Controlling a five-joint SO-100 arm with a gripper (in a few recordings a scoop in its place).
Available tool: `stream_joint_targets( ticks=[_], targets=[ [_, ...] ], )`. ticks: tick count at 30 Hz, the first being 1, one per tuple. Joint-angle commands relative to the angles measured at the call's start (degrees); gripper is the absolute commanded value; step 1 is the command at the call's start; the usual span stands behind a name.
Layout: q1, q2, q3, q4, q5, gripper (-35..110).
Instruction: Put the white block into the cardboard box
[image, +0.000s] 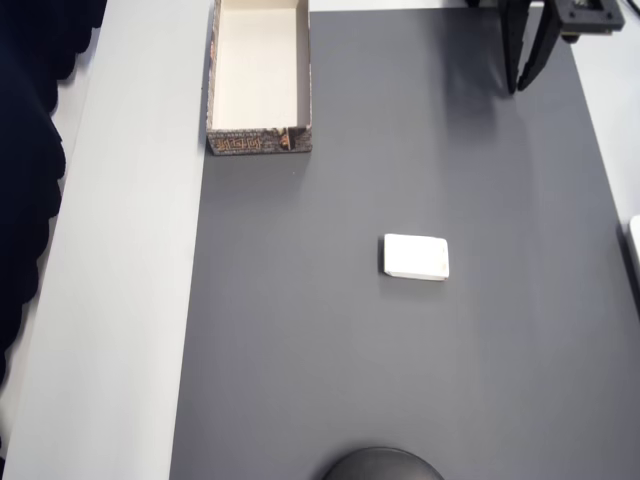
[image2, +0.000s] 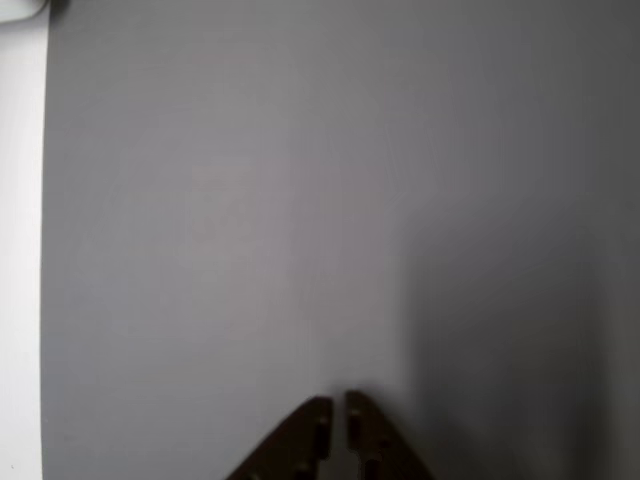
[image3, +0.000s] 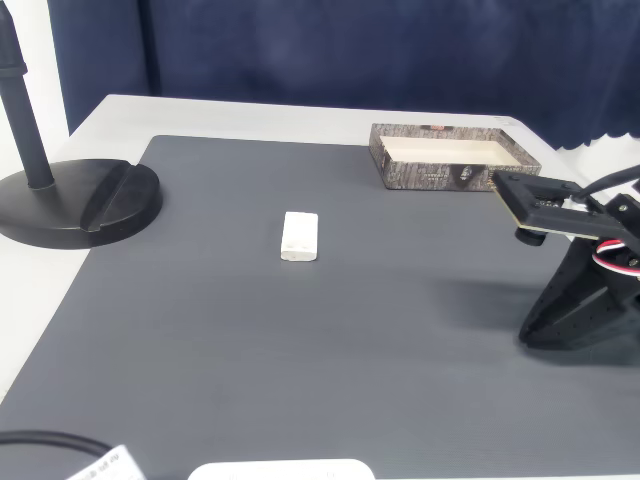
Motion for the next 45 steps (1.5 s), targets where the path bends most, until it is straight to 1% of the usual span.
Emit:
stream_joint_targets(
  ticks=[1, 34, 39, 45],
  targets=[
    [-0.2, 2.0, 1.1, 0.1, -0.4, -2],
    [-0.1, 2.0, 1.1, 0.1, -0.4, -2],
    [-0.2, 2.0, 1.1, 0.1, -0.9, -2],
    [-1.2, 2.0, 0.6, -0.2, -4.0, -2]
  ],
)
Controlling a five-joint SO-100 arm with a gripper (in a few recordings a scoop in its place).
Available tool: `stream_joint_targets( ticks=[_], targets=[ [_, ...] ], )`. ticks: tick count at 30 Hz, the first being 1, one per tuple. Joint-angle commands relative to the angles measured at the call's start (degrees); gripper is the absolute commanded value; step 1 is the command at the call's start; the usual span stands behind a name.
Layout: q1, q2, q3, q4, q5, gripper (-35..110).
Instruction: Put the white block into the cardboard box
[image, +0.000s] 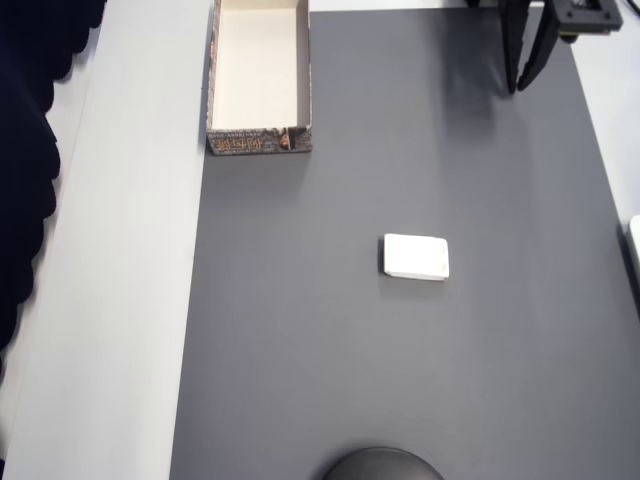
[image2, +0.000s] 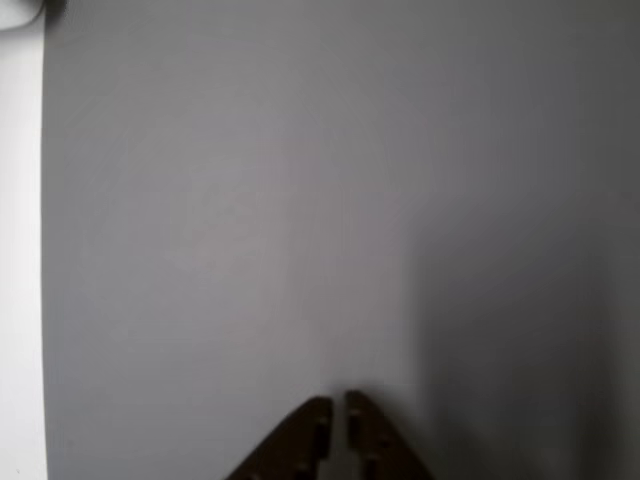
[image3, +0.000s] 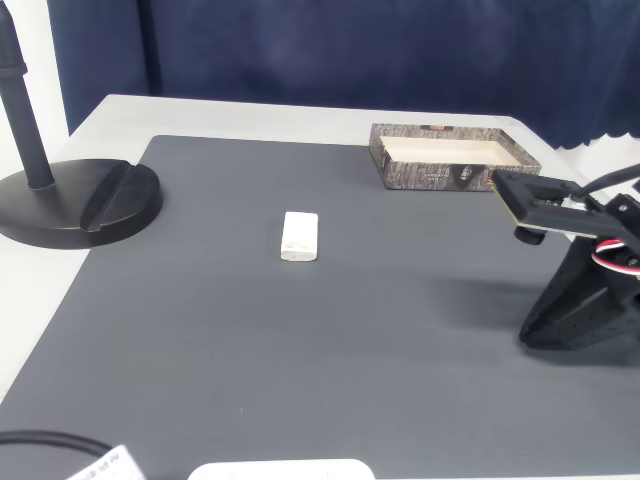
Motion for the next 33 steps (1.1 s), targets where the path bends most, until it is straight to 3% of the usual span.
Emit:
stream_joint_targets(
  ticks=[1, 11, 33],
  targets=[
    [-1.1, 1.8, -0.1, -0.1, -1.7, -2],
    [2.6, -11.1, -11.0, -0.3, 1.7, -2],
    [17.6, -61.9, -53.8, -1.8, 14.5, -2]
  ],
)
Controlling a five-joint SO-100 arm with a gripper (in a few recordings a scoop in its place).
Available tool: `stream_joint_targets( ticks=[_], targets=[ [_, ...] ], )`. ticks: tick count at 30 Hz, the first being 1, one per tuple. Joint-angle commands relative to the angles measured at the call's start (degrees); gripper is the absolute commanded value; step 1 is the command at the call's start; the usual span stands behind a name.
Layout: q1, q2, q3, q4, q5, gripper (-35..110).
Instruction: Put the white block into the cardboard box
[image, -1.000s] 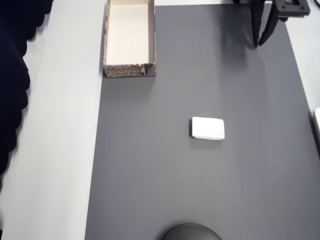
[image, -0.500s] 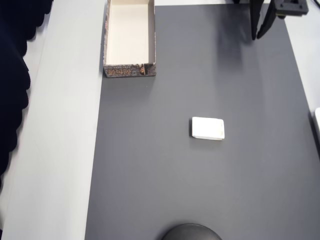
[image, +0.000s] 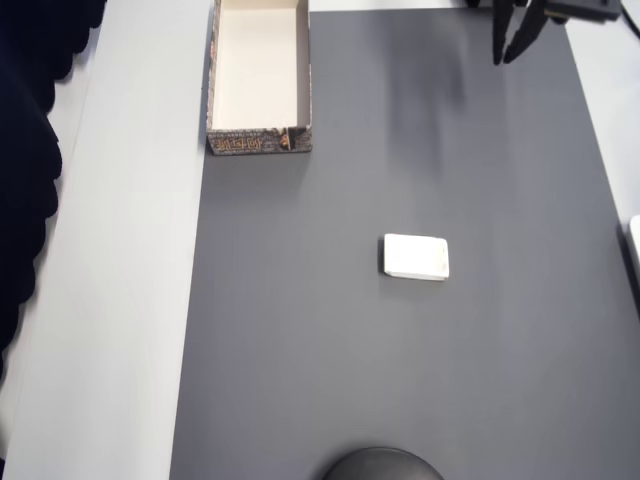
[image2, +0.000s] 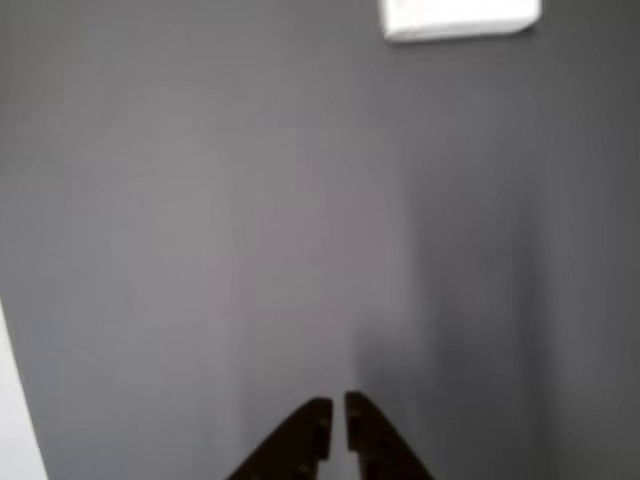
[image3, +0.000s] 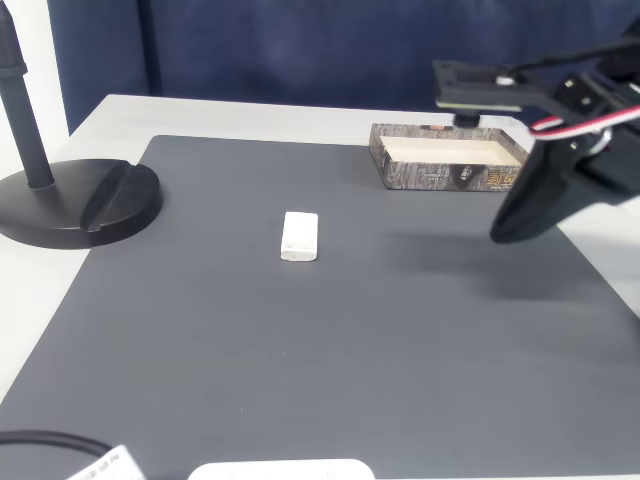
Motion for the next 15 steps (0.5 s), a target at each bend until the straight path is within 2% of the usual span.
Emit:
stream_joint_targets(
  ticks=[1, 15],
  targets=[
    [2.7, -7.9, -11.5, 0.1, 3.2, -2],
    [7.0, -40.2, -42.3, -0.6, 4.2, -1]
  ],
)
